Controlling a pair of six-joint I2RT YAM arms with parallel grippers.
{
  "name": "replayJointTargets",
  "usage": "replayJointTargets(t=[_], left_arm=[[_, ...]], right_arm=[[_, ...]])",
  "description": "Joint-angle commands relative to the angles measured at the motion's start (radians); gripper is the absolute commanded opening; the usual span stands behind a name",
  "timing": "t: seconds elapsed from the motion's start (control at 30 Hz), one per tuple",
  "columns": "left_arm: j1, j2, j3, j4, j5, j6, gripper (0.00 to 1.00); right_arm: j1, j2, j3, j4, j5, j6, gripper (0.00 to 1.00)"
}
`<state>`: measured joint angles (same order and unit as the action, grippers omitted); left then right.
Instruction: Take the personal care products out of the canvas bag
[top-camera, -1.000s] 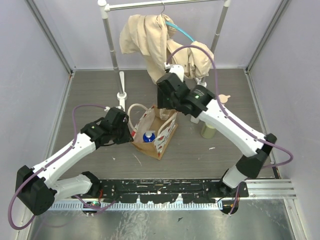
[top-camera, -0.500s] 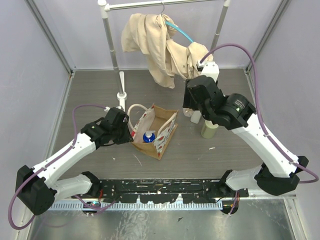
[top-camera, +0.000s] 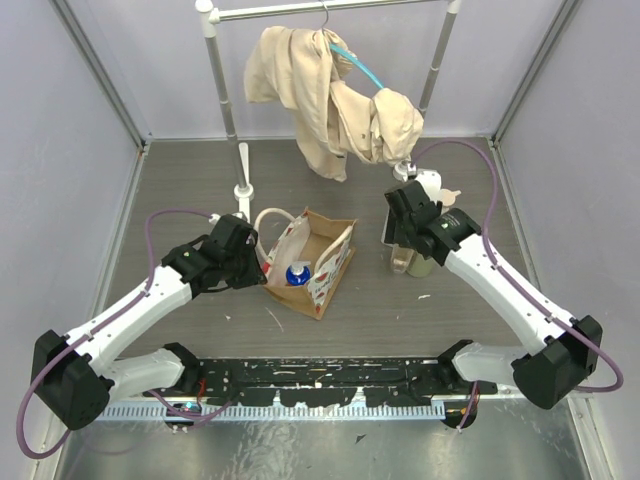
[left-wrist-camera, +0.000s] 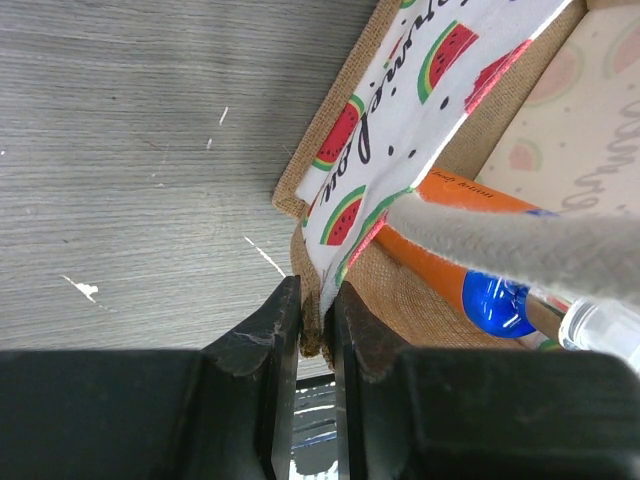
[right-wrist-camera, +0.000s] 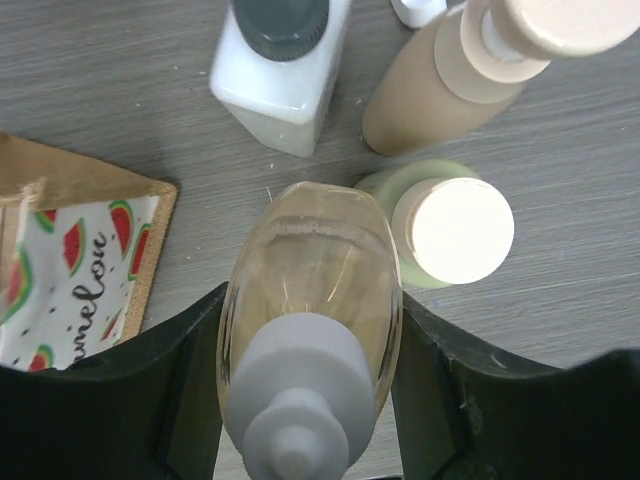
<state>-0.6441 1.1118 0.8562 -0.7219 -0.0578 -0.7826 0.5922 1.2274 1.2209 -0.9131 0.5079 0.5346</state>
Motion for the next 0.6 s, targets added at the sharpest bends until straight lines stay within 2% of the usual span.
replayJointTargets(t=[0.0,0.17,0.3,0.5,0.57], left_arm=[[-0.003,0.014,-0.026,-0.078,0.003,0.006,0.24],[-0.002,0.007,-0.030,-0.089,-0.005,0.006,0.24],[-0.002,-0.003,-0.039,-0.093,-0.011,0.005,0.24],[-0.003,-0.005,-0.041,-0.091,-0.012,0.005,0.24],[-0.002,-0.002,-0.040,-0.089,-0.010,0.005,0.24]], right_arm=[[-0.060,-0.063,-0.070,0.275,-0.049,-0.019,0.44],[-0.127,-0.024,-0.161,0.392,-0.118,-0.030,0.44],[-0.132,0.020,-0.162,0.411,-0.117,-0.033,0.45],[-0.133,0.049,-0.157,0.408,-0.107,-0.040,0.70],[-0.132,0.043,-0.153,0.403,-0.108,-0.043,0.75]])
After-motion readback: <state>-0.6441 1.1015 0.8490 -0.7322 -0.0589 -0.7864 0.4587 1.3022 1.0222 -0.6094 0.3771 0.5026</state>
